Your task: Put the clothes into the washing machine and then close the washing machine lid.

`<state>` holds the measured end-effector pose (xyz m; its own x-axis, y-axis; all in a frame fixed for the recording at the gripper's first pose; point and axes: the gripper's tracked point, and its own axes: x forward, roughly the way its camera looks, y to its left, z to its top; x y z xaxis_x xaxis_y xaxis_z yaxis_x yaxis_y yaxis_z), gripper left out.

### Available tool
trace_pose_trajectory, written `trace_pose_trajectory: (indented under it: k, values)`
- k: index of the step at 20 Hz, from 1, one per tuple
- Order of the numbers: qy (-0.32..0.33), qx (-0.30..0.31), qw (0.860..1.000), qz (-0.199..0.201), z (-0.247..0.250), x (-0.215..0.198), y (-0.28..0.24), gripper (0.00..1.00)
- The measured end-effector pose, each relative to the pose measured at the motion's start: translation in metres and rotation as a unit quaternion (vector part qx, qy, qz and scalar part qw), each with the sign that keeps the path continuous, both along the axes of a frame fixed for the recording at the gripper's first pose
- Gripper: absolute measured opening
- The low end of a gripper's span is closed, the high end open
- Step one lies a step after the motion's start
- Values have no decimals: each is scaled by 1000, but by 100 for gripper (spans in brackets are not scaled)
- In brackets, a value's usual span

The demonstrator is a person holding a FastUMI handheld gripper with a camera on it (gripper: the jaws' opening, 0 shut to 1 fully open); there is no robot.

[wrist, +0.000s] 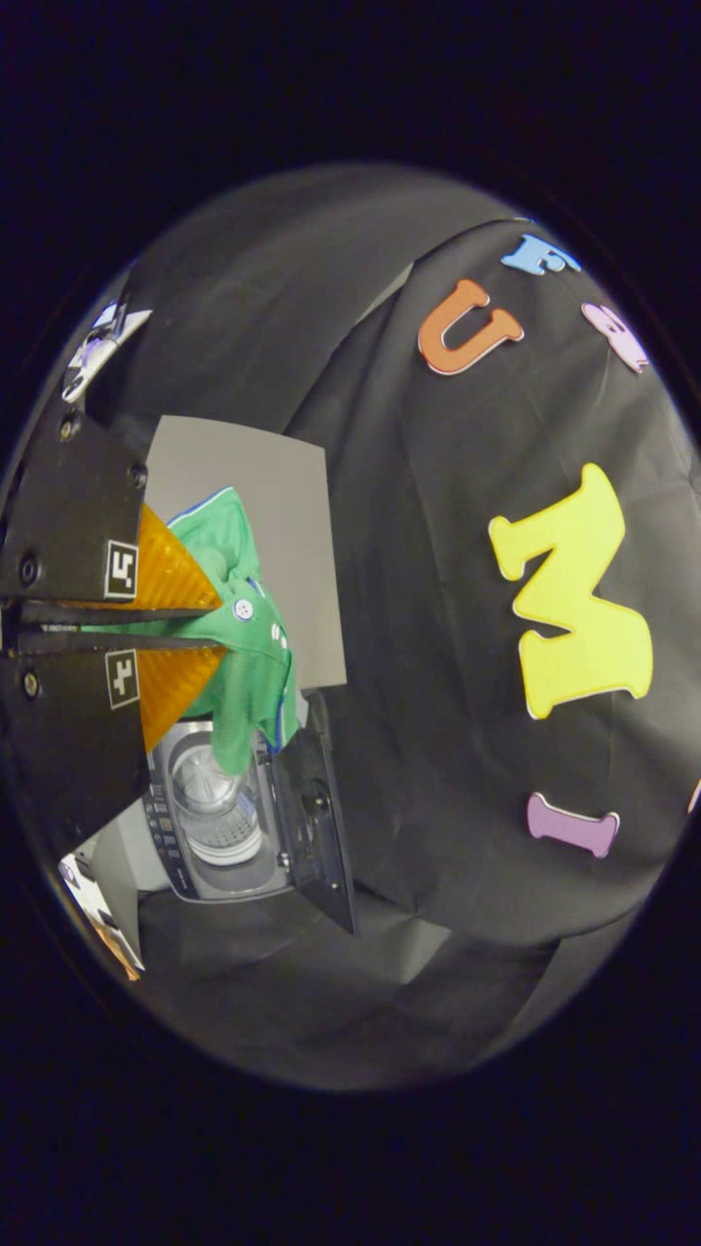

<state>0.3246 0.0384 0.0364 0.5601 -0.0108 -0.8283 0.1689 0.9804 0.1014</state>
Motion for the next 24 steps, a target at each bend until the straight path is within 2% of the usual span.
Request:
trace_pose_trajectory:
  k: [5,15,19,24]
  values:
    - [-22,1,998,-54,24,-24,-46,6]
    - [-55,-34,988,-141,50,-92,-159,6]
    - [-58,-39,986,-154,59,-107,-194,6]
    - [-52,-19,987,-148,44,-102,-224,6]
